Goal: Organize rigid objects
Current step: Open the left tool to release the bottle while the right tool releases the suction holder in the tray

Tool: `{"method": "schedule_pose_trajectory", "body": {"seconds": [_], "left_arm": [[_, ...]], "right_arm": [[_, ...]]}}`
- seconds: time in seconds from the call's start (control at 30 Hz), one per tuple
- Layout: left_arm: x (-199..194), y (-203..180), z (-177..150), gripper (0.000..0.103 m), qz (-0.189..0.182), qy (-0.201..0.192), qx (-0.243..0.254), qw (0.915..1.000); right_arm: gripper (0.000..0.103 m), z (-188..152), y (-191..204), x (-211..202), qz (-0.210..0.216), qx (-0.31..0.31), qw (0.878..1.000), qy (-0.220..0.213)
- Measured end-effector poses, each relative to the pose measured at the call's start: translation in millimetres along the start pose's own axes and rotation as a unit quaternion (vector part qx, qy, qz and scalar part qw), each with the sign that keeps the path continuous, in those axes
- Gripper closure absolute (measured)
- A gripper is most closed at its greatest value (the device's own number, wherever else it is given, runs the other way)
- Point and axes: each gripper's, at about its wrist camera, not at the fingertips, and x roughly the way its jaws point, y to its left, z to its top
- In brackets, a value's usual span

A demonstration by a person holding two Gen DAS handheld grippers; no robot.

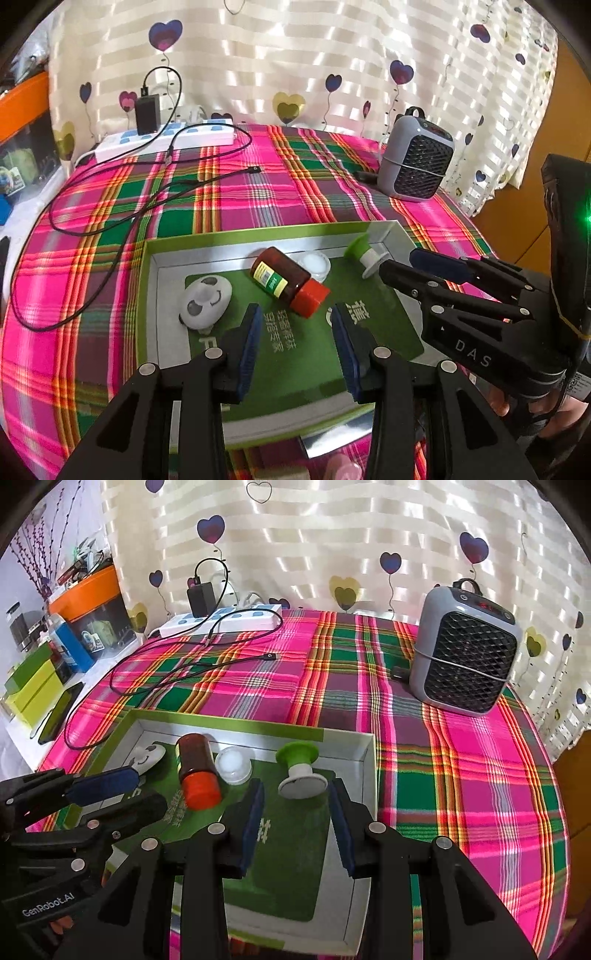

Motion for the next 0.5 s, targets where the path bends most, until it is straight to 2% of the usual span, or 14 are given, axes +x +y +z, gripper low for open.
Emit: {"method": "schedule_pose_trajectory", "body": {"seconds": [0.5], "left_arm": [[-35.7,-7.9,-25.5,0.065,0.025,-0.025,0.008,0.9994]], "right_arm": [[0.066,-23.1,2.5,-34.0,-0.003,0.013,1.0,-0.022]]}}
